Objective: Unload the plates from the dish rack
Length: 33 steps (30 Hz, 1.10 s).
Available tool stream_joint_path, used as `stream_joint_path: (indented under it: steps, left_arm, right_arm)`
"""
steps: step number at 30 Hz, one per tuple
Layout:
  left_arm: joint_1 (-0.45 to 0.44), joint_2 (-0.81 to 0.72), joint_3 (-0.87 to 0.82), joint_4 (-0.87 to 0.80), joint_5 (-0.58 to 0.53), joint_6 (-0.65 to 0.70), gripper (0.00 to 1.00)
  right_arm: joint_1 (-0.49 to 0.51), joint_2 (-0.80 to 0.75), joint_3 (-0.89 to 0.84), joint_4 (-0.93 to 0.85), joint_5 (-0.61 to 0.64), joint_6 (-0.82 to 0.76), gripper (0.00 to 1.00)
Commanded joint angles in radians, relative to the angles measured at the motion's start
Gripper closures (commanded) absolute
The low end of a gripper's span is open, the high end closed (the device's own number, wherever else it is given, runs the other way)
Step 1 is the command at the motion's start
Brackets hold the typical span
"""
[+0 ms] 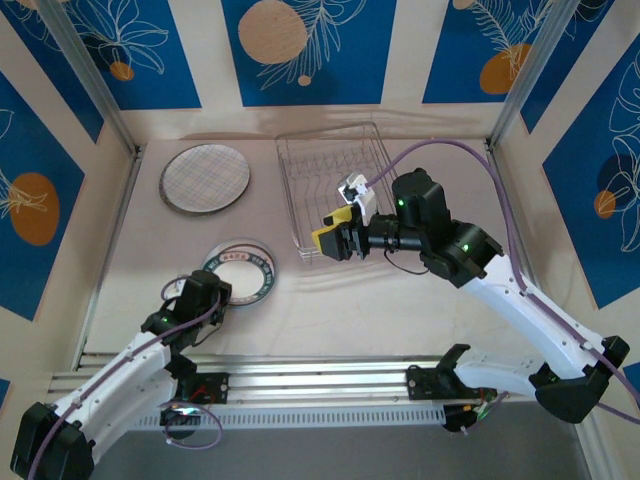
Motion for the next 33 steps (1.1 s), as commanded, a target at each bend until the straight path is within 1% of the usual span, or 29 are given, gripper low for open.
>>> stream_joint_path:
  steps: [1, 4, 6, 13, 17, 21, 23, 26, 33]
  left_arm:
    - [0.013, -0.001, -0.002, -0.032, 0.017, -0.015, 0.76]
    - [0.021, 0.004, 0.005, -0.052, 0.029, -0.017, 0.67]
    - [0.023, 0.007, 0.005, -0.055, 0.041, -0.019, 0.62]
    - [0.031, 0.023, 0.024, -0.085, 0.073, -0.018, 0.6]
    - [0.036, 0.036, 0.041, -0.11, 0.09, -0.022, 0.57]
    - [0.041, 0.051, 0.047, -0.111, 0.12, -0.035, 0.57]
    - [0.043, 0.061, 0.062, -0.14, 0.129, -0.039, 0.57]
    - [0.047, 0.075, 0.087, -0.175, 0.135, -0.038, 0.51]
    - [0.056, 0.129, 0.14, -0.236, 0.16, -0.026, 0.51]
  right_arm:
    - [-0.006, -0.002, 0.03, -0.014, -0.025, 0.021, 0.43]
    - [-0.006, -0.001, 0.032, -0.016, -0.026, 0.024, 0.42]
    - [-0.008, 0.004, 0.035, -0.023, -0.03, 0.029, 0.43]
    - [-0.024, 0.027, 0.05, -0.094, -0.067, 0.065, 0.43]
    - [-0.03, 0.018, 0.031, -0.088, -0.07, 0.083, 0.43]
    - [-0.032, 0.019, 0.031, -0.084, -0.07, 0.087, 0.43]
    - [-0.035, 0.021, 0.03, -0.081, -0.068, 0.091, 0.43]
    - [-0.036, 0.024, 0.033, -0.073, -0.07, 0.098, 0.43]
    - [-0.037, 0.023, 0.03, -0.075, -0.071, 0.101, 0.43]
